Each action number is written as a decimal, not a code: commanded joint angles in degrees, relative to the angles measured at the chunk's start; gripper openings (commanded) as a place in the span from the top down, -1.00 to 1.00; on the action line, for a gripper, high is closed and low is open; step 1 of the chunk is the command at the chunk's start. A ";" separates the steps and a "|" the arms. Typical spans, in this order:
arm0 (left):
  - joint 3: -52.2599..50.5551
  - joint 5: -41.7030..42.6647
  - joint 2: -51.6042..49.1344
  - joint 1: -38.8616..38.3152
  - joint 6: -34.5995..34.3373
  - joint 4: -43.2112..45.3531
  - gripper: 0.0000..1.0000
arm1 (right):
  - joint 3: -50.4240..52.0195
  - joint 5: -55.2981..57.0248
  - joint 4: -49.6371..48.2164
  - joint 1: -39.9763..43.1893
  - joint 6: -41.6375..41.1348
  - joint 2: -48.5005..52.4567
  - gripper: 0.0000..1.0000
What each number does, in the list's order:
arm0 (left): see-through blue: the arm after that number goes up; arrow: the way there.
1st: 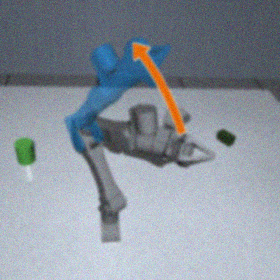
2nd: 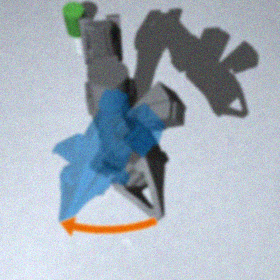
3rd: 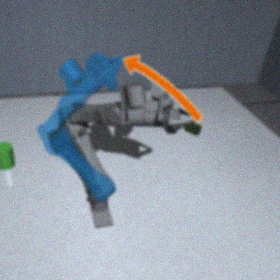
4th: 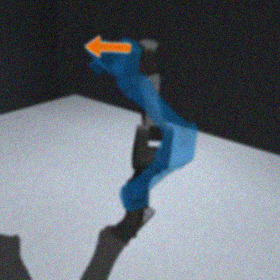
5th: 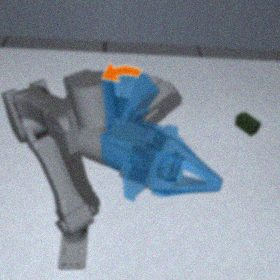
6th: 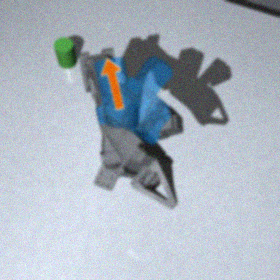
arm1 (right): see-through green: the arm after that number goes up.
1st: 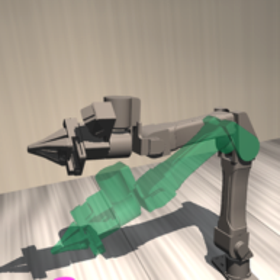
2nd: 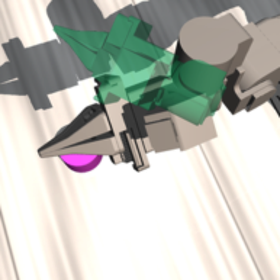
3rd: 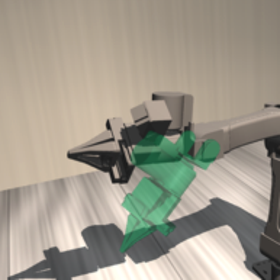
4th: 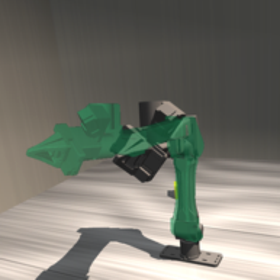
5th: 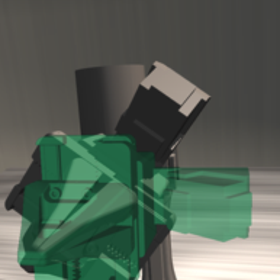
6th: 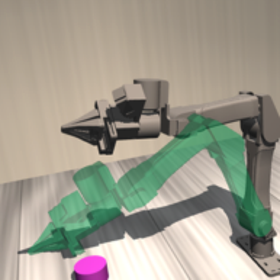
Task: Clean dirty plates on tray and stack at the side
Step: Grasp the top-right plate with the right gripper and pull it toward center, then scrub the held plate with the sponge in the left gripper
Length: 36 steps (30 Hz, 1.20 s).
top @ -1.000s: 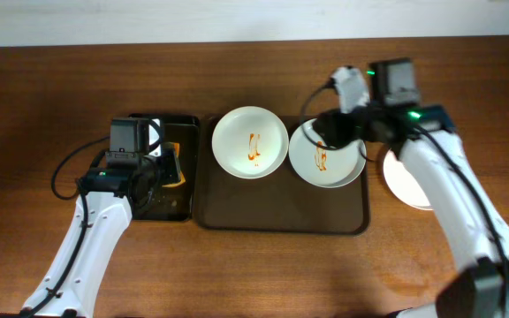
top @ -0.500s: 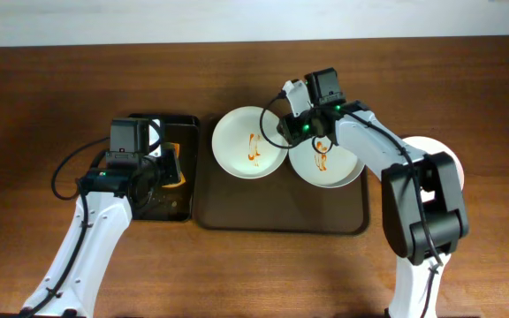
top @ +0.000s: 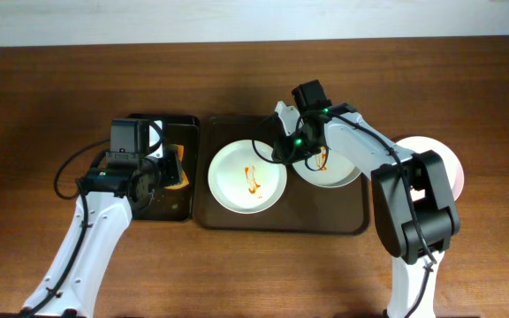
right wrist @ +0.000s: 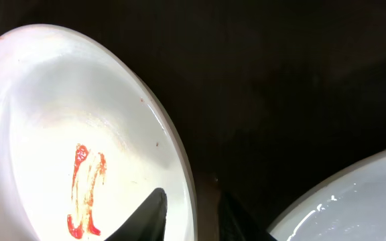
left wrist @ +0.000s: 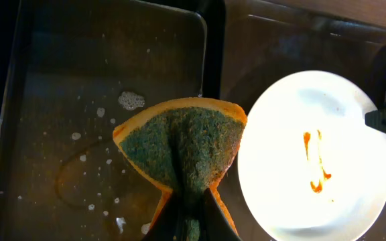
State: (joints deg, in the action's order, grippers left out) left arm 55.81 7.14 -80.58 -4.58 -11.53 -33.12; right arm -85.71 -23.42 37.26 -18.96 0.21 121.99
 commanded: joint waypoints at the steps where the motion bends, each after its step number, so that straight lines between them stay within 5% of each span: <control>1: -0.39 1.09 0.83 0.24 0.92 0.00 1.00 | -0.50 0.07 3.48 -0.28 -0.83 0.50 0.53; 7: -0.74 14.25 0.76 -0.28 0.90 0.07 1.00 | -0.44 0.04 11.85 -0.28 -4.17 0.52 0.85; 11: -2.27 14.32 0.04 -6.64 -2.14 4.00 1.00 | -0.33 -0.15 12.37 -0.33 -5.38 0.52 0.76; 14: -2.27 14.34 -4.72 -11.30 -10.05 7.67 1.00 | -0.33 -0.11 12.63 -1.38 -6.73 0.52 0.92; 20: -2.27 20.15 -16.09 -16.35 -26.47 18.16 1.00 | -0.33 -0.11 13.00 -1.38 -6.73 0.52 0.92; 25: -2.27 26.56 -23.47 -20.24 -28.15 24.87 1.00 | -0.33 -0.11 13.14 -1.38 -6.73 0.52 0.92; 31: -2.27 19.19 -24.90 -21.00 -28.13 25.42 1.00 | -0.33 -0.13 13.38 -1.38 -6.73 0.52 0.91; 36: -2.27 -1.84 -26.23 -21.99 -27.26 22.71 1.00 | -0.33 -0.13 13.94 -1.38 -6.71 0.52 0.92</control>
State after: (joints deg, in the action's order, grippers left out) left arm 53.52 19.75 -104.73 -26.89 -39.07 -8.29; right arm -85.82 -23.44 50.50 -19.81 -6.24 122.02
